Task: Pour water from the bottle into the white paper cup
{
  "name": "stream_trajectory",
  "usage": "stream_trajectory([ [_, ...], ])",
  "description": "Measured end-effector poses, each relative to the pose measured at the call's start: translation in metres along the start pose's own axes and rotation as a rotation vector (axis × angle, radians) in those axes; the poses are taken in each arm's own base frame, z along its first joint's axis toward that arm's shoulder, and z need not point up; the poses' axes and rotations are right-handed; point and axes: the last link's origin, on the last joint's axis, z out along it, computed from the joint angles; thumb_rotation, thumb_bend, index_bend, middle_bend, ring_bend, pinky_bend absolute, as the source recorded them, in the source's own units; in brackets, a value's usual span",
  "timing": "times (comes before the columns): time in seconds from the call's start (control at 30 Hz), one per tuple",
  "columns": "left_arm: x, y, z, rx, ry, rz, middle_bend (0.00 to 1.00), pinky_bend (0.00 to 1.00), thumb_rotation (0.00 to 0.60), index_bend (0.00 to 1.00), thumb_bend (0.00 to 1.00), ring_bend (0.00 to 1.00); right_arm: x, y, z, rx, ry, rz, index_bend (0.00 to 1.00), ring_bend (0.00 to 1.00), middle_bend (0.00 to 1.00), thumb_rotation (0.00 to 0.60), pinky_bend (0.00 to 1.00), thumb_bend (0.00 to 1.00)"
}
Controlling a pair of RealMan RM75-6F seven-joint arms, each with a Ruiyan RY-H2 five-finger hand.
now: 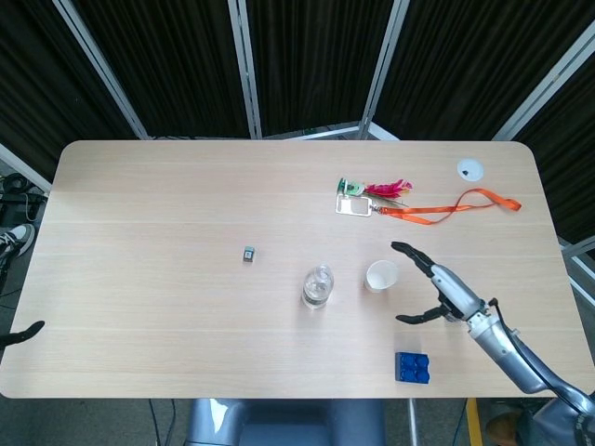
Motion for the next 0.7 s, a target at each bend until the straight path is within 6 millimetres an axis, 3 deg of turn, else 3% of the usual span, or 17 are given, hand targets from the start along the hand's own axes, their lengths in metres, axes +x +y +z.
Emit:
stream_trajectory([
  [0.43,-0.011,0.0,0.012,0.032,-0.028,0.028,0.0,0.0,0.6,0.0,0.0,0.0,-0.034,-0.02,0.079,0.019,-0.131,0.073,0.0,0.0,0.0,0.6,0.0,0.0],
  [0.7,-0.013,-0.001,0.013,0.044,-0.04,0.021,0.0,0.0,0.6,0.0,0.0,0.0,-0.061,-0.02,0.103,-0.008,-0.178,0.082,0.0,0.0,0.0,0.6,0.0,0.0],
])
